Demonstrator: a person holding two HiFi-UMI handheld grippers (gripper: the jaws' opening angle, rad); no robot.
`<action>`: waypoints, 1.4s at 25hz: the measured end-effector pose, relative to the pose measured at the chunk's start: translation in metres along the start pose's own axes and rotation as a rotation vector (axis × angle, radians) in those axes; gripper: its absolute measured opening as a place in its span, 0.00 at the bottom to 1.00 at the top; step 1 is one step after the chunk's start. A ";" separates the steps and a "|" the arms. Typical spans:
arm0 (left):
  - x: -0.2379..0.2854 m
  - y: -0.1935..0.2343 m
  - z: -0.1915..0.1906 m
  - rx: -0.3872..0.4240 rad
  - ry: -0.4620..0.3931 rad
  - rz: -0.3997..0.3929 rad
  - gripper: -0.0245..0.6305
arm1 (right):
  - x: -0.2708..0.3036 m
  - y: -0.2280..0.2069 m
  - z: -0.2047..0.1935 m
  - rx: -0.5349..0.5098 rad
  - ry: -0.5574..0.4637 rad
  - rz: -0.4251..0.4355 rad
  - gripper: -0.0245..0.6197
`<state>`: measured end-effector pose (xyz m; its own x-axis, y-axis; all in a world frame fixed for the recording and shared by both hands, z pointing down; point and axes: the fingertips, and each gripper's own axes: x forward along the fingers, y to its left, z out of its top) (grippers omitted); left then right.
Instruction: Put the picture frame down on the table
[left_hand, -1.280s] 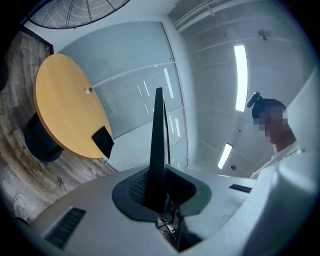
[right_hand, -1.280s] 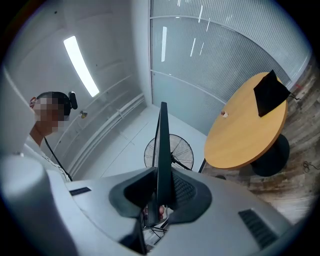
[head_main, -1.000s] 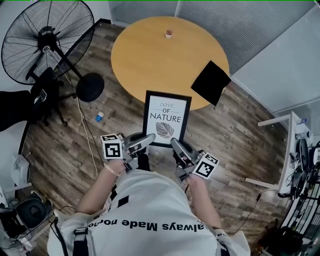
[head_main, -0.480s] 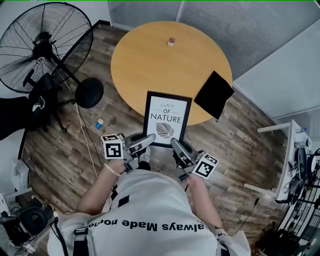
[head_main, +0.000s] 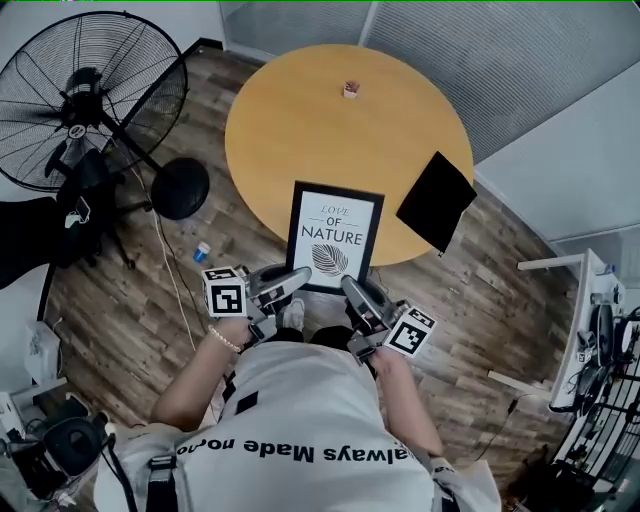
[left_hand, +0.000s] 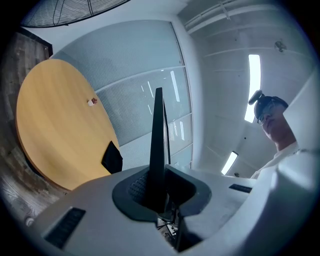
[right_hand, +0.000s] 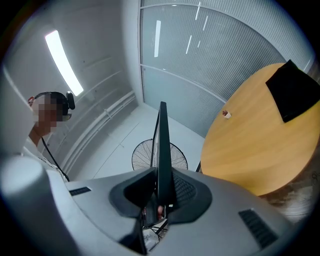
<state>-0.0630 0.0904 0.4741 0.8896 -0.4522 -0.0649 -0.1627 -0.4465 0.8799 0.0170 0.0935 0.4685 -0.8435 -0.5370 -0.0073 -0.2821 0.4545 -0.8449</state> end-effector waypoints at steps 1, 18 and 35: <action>0.000 0.001 0.000 -0.003 0.001 0.002 0.11 | 0.000 -0.001 -0.001 0.002 0.003 -0.003 0.17; 0.020 0.014 0.004 -0.005 0.046 0.013 0.11 | -0.002 -0.022 0.011 0.023 -0.019 -0.018 0.17; 0.185 0.028 0.021 0.007 0.108 0.037 0.11 | -0.069 -0.099 0.140 0.052 -0.078 -0.017 0.17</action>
<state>0.0879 -0.0224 0.4772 0.9237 -0.3825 0.0196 -0.1993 -0.4364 0.8774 0.1669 -0.0140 0.4783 -0.8002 -0.5988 -0.0325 -0.2704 0.4086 -0.8718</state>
